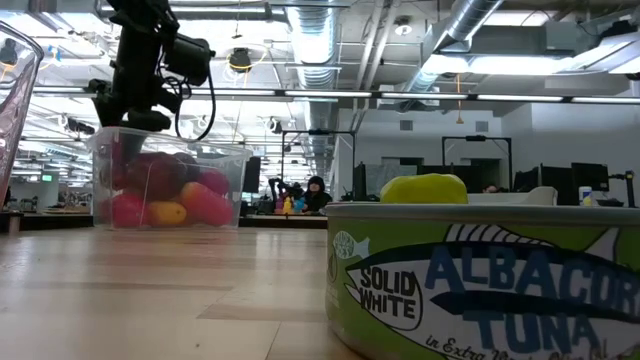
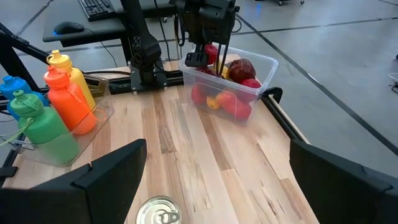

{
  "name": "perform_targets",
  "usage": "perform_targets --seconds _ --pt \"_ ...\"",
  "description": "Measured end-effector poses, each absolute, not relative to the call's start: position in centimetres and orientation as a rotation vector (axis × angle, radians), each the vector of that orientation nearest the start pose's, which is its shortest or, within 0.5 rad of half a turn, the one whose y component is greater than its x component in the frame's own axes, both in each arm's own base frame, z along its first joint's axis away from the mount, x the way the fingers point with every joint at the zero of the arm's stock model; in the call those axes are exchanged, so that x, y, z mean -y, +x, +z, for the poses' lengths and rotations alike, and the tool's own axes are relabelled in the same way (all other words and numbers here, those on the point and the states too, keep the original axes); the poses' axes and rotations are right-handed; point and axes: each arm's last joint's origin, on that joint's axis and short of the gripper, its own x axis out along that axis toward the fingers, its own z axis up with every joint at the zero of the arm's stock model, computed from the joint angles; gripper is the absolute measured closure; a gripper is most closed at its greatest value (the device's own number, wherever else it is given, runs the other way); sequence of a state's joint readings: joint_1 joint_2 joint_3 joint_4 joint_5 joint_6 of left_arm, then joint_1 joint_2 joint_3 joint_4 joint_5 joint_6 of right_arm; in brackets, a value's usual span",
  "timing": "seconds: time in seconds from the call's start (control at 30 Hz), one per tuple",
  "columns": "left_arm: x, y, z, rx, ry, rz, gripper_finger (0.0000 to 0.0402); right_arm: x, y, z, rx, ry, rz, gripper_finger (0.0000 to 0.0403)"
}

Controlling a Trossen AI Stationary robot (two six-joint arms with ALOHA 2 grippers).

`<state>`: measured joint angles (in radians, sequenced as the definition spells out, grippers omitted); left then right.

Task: Pick & Place Food Item
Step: Put the red tomato into the white bin, then put the green apple into the white bin

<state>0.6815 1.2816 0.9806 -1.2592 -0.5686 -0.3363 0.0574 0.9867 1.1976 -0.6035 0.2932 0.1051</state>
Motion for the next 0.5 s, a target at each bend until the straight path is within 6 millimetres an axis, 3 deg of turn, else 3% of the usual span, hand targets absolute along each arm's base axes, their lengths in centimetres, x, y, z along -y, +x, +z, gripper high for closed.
perform_targets --seconds 0.27,0.5 --pt "-13.7 14.5 26.0 -1.462 -0.315 1.238 0.0007 -0.3 19.0 39.7 -0.378 0.034 -0.253 0.0019" --pt "-13.9 14.8 29.0 -1.41 -0.295 1.254 0.001 -0.3 19.0 39.7 -0.378 0.037 -0.253 0.0019"
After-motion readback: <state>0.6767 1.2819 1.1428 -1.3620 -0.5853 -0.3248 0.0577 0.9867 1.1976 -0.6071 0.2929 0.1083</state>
